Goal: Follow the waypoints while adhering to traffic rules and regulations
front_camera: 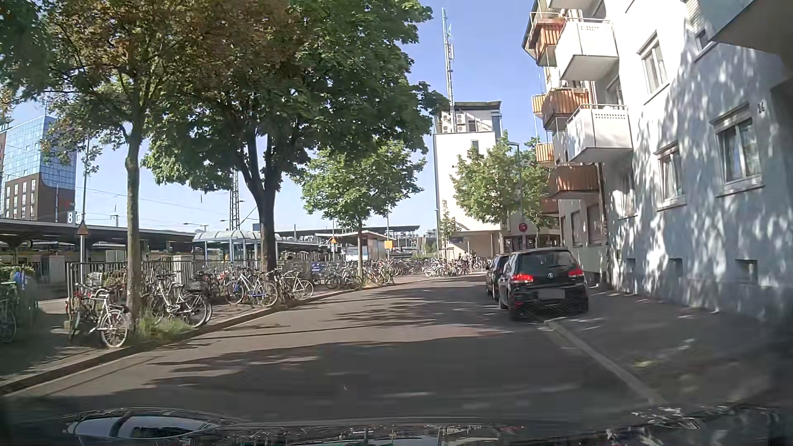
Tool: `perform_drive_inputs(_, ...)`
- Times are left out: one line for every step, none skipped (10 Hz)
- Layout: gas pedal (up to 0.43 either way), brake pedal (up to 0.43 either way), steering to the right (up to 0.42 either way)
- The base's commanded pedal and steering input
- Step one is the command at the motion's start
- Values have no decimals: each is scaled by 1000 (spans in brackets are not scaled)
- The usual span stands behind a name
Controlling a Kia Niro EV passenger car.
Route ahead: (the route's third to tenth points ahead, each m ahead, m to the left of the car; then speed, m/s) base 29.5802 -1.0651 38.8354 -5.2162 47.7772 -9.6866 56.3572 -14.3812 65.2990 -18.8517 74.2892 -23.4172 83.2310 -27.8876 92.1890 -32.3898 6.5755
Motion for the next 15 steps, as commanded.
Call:
perform_drive_inputs(39, 0, -14)
perform_drive_inputs(39, 0, -12)
perform_drive_inputs(39, 0, -9)
perform_drive_inputs(39, 0, -7)
perform_drive_inputs(39, 0, -4)
perform_drive_inputs(39, 0, -1)
perform_drive_inputs(39, 0, 1)
perform_drive_inputs(39, 0, 4)
perform_drive_inputs(39, 0, 7)
perform_drive_inputs(39, 0, 10)
perform_drive_inputs(39, 0, 14)
perform_drive_inputs(39, 0, 17)
perform_drive_inputs(39, 0, 21)
perform_drive_inputs(39, 0, 29)
perform_drive_inputs(39, 0, 34)
